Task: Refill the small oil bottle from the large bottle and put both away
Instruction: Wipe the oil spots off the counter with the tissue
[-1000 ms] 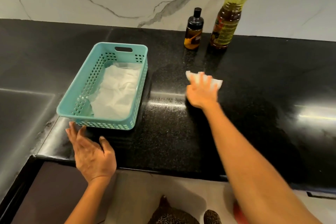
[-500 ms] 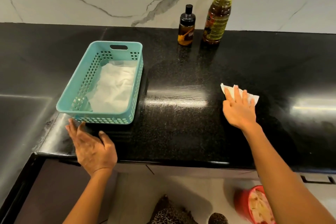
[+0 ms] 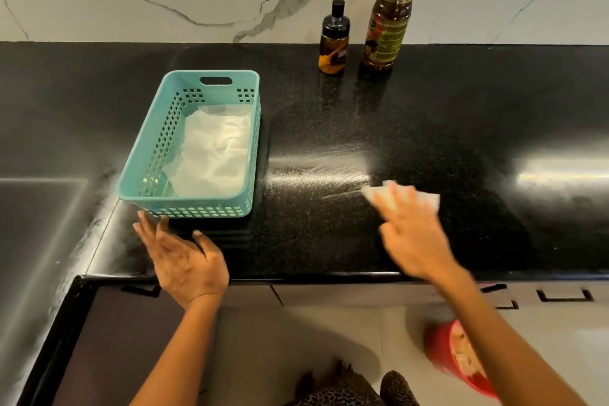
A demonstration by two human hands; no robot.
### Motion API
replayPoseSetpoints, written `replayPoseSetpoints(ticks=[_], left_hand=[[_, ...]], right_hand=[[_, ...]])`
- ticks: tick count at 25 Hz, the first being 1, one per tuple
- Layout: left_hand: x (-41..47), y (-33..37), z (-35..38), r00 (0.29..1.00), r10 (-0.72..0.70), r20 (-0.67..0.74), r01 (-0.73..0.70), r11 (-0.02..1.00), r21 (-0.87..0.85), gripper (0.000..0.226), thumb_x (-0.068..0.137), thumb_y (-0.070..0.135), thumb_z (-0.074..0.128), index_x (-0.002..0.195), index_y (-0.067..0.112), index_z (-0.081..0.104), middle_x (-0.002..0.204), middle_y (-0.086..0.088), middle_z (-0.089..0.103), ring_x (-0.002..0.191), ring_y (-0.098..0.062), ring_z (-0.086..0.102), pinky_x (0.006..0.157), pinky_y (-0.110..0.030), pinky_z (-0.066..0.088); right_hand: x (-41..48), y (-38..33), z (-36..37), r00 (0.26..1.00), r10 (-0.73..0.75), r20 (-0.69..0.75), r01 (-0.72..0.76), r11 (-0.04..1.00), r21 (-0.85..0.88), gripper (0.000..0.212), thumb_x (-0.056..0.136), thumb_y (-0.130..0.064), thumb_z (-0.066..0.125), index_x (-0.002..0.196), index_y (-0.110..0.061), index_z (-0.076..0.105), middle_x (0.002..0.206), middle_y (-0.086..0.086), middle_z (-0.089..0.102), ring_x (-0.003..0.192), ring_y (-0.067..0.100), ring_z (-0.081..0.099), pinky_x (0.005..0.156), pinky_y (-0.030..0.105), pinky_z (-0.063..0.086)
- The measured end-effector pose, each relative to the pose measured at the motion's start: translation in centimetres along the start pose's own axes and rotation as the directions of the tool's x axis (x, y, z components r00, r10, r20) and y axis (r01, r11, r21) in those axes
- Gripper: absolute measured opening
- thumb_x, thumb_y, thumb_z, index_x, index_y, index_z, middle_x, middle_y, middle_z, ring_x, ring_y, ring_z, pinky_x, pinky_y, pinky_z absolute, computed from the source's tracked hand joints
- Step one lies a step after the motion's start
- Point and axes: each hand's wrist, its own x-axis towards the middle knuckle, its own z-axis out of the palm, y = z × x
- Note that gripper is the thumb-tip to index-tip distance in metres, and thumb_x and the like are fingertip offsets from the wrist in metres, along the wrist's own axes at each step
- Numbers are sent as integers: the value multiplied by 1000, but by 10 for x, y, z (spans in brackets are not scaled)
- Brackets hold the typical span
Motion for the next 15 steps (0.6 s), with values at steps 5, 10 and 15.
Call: replayPoseSetpoints(ticks=[5, 10, 15], left_hand=[[1, 0, -1, 999, 37, -14, -37, 998, -42, 60, 84, 19, 41, 139, 10, 18, 153, -9, 23, 144, -23, 13, 107, -47, 34], [1, 1, -2, 1000, 21, 4, -20, 998, -54, 57, 87, 16, 43, 138, 2, 23, 154, -9, 18, 144, -25, 12, 108, -47, 33], [-1, -5, -5, 986, 164, -6, -164, 986, -23, 40, 95, 23, 40, 128, 13, 20, 152, -23, 9, 141, -41, 6, 115, -54, 10]], right_hand=[[-21, 21, -4, 930, 367, -23, -366, 930, 24, 58, 91, -35, 18, 148, -26, 17, 157, 5, 3, 143, 31, 3, 114, 51, 8], [-37, -127, 28, 987, -83, -134, 95, 992, 84, 59, 81, -33, 30, 139, -25, 39, 150, 7, 31, 139, 34, 24, 112, 51, 12], [-68, -113, 26, 963, -237, -126, 246, 967, 61, 56, 84, -31, 34, 140, -30, 37, 153, -2, 26, 142, 25, 19, 112, 45, 9]])
